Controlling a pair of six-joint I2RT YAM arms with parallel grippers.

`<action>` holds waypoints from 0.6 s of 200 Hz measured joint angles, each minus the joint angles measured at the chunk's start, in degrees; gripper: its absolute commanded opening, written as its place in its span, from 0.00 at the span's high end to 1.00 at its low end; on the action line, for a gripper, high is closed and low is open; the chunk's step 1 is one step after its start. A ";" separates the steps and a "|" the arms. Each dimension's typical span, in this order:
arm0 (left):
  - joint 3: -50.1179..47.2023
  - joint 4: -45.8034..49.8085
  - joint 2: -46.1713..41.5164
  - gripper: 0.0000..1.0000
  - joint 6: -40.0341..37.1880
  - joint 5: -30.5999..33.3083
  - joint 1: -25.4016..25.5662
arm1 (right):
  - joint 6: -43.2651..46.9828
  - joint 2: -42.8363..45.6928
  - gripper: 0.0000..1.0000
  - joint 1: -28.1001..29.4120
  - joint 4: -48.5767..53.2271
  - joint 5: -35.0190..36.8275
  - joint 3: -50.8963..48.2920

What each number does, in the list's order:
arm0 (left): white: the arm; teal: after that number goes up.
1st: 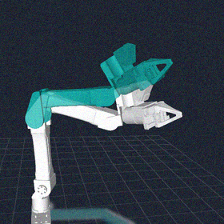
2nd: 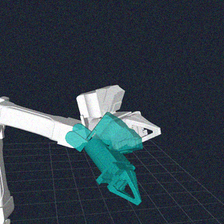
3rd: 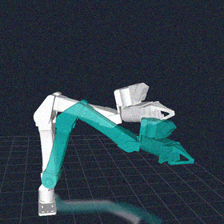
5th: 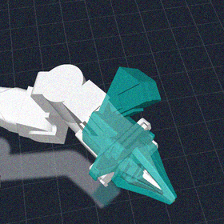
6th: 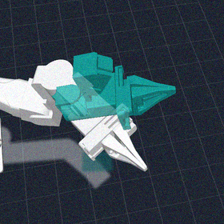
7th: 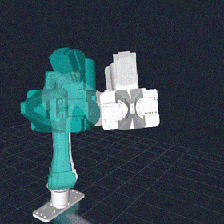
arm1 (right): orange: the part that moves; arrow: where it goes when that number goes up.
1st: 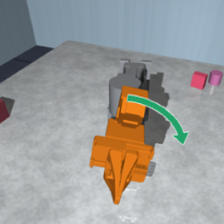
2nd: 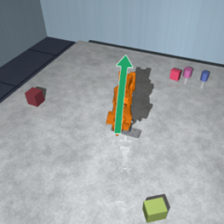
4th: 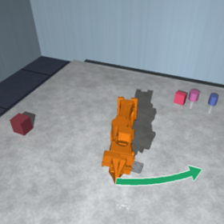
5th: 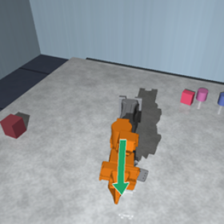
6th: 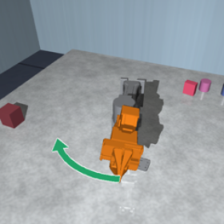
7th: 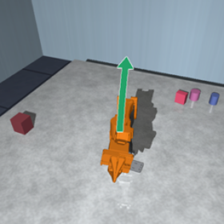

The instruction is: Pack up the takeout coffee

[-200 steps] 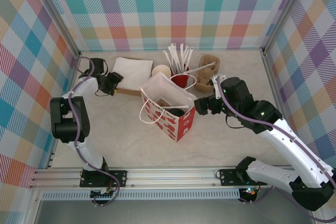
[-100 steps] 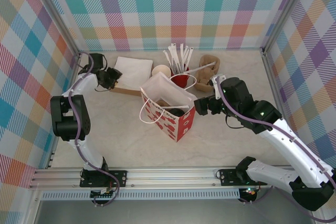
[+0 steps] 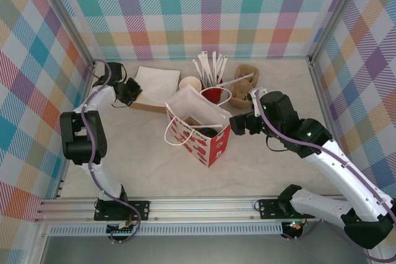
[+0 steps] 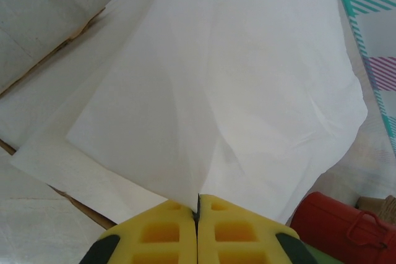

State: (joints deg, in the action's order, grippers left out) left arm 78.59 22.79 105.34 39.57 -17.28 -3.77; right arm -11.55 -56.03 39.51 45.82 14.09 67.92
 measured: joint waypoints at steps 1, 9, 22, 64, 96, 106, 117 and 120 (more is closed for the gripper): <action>0.02 0.00 -0.07 0.97 -0.02 0.02 0.00 | 0.00 0.02 0.00 -0.02 -0.02 0.00 0.00; 0.04 0.00 -0.55 0.97 -1.01 0.24 0.00 | 0.00 0.39 0.00 -0.22 -0.02 0.04 -0.04; 0.04 0.09 -2.08 0.98 -2.80 0.46 0.04 | 0.00 1.03 0.00 -0.52 -0.17 0.04 -0.07; 0.52 -0.48 -12.20 1.00 -8.90 0.33 0.15 | 0.37 1.66 0.00 -0.90 -0.33 0.07 0.35; 5.05 -0.63 -18.32 1.00 -12.87 -2.14 0.17 | 1.77 1.55 0.00 -0.92 -0.37 0.04 4.17; 6.67 -0.68 -19.63 1.00 -13.73 -3.26 0.26 | 2.21 1.46 0.00 -0.92 -0.35 -0.02 5.55; 8.74 -0.70 -21.07 1.00 -14.43 -5.05 0.31 | 3.10 1.05 0.00 -0.92 -0.35 -0.42 7.23; 9.25 -0.72 -21.35 1.00 -14.58 -5.44 0.33 | 3.28 0.92 0.00 -0.92 -0.35 -0.55 7.65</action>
State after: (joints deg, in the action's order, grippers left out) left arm 87.83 22.06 83.99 24.99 -22.72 -3.44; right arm -8.27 -55.11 38.59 45.47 13.54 75.57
